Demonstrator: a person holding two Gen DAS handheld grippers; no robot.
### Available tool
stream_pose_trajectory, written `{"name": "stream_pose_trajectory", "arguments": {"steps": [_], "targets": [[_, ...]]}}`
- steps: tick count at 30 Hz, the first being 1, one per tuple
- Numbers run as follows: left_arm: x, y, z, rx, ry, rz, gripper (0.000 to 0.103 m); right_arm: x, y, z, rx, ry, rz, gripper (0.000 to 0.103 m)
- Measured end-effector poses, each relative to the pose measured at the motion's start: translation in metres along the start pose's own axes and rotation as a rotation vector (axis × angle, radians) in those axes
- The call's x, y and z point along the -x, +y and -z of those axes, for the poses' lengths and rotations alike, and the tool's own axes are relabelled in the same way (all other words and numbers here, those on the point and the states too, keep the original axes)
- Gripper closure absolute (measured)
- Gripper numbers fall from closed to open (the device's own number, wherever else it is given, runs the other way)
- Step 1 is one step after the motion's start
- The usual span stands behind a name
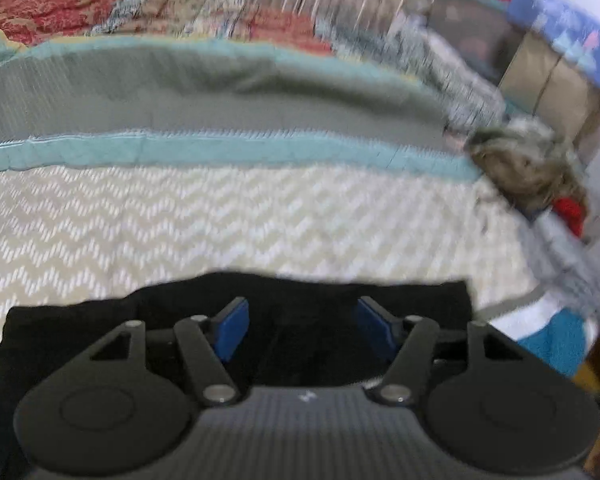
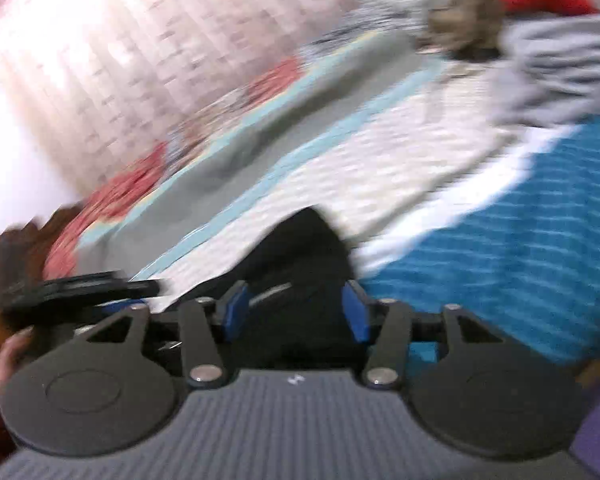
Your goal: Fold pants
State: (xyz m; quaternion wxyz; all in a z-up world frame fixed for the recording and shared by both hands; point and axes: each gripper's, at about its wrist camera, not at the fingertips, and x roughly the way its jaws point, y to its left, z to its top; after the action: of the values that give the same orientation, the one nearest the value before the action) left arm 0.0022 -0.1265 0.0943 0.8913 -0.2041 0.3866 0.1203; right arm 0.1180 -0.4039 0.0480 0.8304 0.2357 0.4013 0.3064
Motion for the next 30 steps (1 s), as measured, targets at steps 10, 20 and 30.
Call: {"name": "stream_pose_trajectory", "arguments": {"steps": [10,20,30], "targets": [[-0.068,-0.015,0.034,-0.068,0.343,0.056,0.048,-0.032,0.003,0.02,-0.092,0.166,-0.02,0.083],[0.001,-0.05,-0.031,-0.038,0.176,0.195,0.016,-0.022,0.1,0.016,0.297,0.112,-0.119,0.086],[-0.026,-0.11,-0.024,-0.326,0.355,0.12,0.076,-0.032,0.151,0.039,0.552,0.129,-0.201,0.086]]}}
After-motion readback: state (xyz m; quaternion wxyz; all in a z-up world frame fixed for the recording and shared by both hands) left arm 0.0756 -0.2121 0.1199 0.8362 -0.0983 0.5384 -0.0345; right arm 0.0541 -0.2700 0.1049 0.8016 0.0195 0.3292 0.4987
